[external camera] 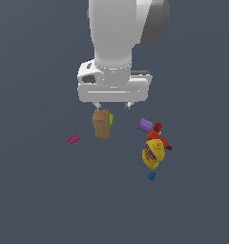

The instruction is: Pick up a designated object from a clutter of objects.

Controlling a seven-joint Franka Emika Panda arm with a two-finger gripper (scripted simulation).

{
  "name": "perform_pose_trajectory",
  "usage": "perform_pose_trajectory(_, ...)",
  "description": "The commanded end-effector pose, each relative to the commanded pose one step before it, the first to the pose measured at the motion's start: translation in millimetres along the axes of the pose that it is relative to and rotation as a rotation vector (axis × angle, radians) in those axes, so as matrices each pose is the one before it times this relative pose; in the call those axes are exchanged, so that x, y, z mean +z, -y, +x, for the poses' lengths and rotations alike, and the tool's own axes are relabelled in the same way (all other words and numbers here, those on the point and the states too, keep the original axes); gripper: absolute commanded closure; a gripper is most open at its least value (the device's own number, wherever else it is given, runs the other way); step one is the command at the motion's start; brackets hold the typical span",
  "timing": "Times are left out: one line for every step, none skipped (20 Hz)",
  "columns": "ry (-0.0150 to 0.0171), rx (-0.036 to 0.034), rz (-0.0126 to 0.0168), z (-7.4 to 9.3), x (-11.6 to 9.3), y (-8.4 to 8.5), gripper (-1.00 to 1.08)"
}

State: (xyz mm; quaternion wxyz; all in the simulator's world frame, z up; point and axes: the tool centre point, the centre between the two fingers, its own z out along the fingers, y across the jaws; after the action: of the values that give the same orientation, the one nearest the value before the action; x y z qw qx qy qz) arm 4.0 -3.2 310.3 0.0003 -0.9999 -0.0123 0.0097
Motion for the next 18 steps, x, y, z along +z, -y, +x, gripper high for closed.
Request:
perform_pose_trajectory(0.0,0.0,0.0,0.0,0.0,-0.01,-0.92)
perform_pose_trajectory(-0.00021,-0.00142,-0.00057,0.06,-0.11,0.34,-0.92)
perform_pose_trajectory(-0.00067,-0.00455,-0.00178,0.16,-0.35,1.24,-0.92)
perform_pose_trajectory(-0.00108,-0.00732,-0.00286,0.28,-0.58,1.93,-0.92)
perform_pose_trajectory(-0.00151,-0.0102,-0.00398,0.41,-0.83,2.69,-0.92)
perform_pose_trajectory(-0.00194,-0.01303,-0.00507,0.57,-1.12,3.44,-0.92)
perform_pose_trajectory(-0.00217,-0.01449,-0.00561,0.69,-1.33,3.84,-0.92)
perform_pose_trajectory(-0.00176,-0.01179,-0.00453,0.63,-1.18,3.13,-0.92)
perform_pose_trajectory(-0.0013,-0.00884,-0.00335,0.53,-0.98,2.37,-0.92)
perform_pose_trajectory(-0.00083,-0.00581,-0.00216,0.4,-0.74,1.56,-0.92)
perform_pose_trajectory(-0.00037,-0.00282,-0.00099,0.24,-0.45,0.79,-0.92)
perform_pose_trajectory(0.0,0.0,0.0,0.01,-0.11,0.2,-0.92)
perform_pose_trajectory(0.00045,0.00307,0.00115,-0.23,0.49,-1.03,-0.92)
perform_pose_trajectory(0.00021,0.00266,0.00071,-0.42,0.79,-0.81,-0.92)
perform_pose_trajectory(0.0,0.00216,0.00029,-0.59,1.11,-0.73,-0.92)
perform_pose_trajectory(-0.00011,0.00234,0.00013,-0.79,1.48,-0.84,-0.92)
perform_pose_trajectory(-0.00013,0.003,0.00018,-1.01,1.87,-1.08,-0.92)
perform_pose_trajectory(-0.00011,0.00389,0.00035,-1.25,2.28,-1.35,-0.92)
